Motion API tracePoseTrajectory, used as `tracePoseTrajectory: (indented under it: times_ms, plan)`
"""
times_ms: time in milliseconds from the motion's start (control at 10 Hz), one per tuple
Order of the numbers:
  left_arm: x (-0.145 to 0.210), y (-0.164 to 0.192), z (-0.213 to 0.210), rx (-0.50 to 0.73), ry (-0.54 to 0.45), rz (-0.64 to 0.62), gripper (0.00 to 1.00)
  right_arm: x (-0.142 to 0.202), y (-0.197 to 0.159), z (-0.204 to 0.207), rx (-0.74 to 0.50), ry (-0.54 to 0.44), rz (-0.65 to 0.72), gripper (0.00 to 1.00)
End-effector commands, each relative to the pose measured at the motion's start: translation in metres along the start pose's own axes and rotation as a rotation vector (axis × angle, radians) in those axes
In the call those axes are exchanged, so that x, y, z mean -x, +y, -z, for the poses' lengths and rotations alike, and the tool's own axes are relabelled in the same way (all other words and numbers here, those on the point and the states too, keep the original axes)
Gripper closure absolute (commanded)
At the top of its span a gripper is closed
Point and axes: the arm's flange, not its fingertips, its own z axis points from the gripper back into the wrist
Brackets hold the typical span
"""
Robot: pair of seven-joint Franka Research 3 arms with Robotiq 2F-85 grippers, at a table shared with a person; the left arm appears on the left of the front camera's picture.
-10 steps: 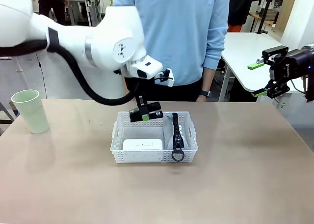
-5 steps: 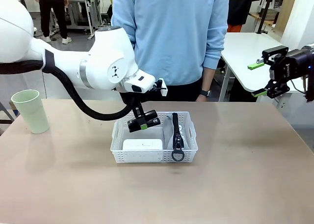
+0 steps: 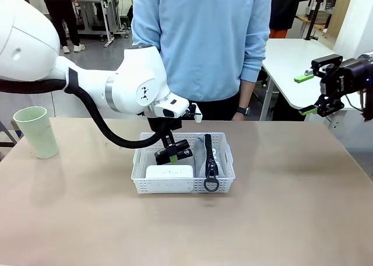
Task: Efficiently arrange items inside the basket to fit them all.
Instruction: Pick up the Stapler and place it inside the Organizing basket.
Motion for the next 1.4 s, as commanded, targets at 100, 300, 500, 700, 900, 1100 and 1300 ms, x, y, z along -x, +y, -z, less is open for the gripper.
tracePoseTrajectory:
  times_ms: [100,300,500,700,900,1100,1300]
  plan:
    - [-0.006,0.003,-0.003,-0.002,0.035,-0.037,0.63,0.001,0.002,-0.001,0.01,0.007,-0.005,0.0]
    - [-0.005,0.006,-0.001,0.006,0.049,-0.047,0.61,0.001,0.002,-0.001,0.01,0.007,-0.005,0.0]
    - [-0.006,0.009,0.0,0.014,0.051,-0.055,0.58,0.001,0.002,-0.001,0.01,0.007,-0.005,0.0]
    - [-0.006,0.01,0.001,0.001,0.055,-0.059,0.01,0.001,0.002,-0.001,0.01,0.007,-0.005,0.0]
    - [-0.005,0.009,0.001,-0.002,0.062,-0.055,0.0,0.001,0.002,-0.001,0.01,0.007,-0.005,0.0]
    - [-0.002,0.006,-0.001,-0.009,0.054,-0.052,0.0,0.001,0.002,-0.001,0.01,0.007,-0.005,0.0]
    - [0.006,-0.003,-0.008,-0.01,0.04,-0.036,0.0,0.001,0.002,-0.001,0.01,0.007,-0.005,0.0]
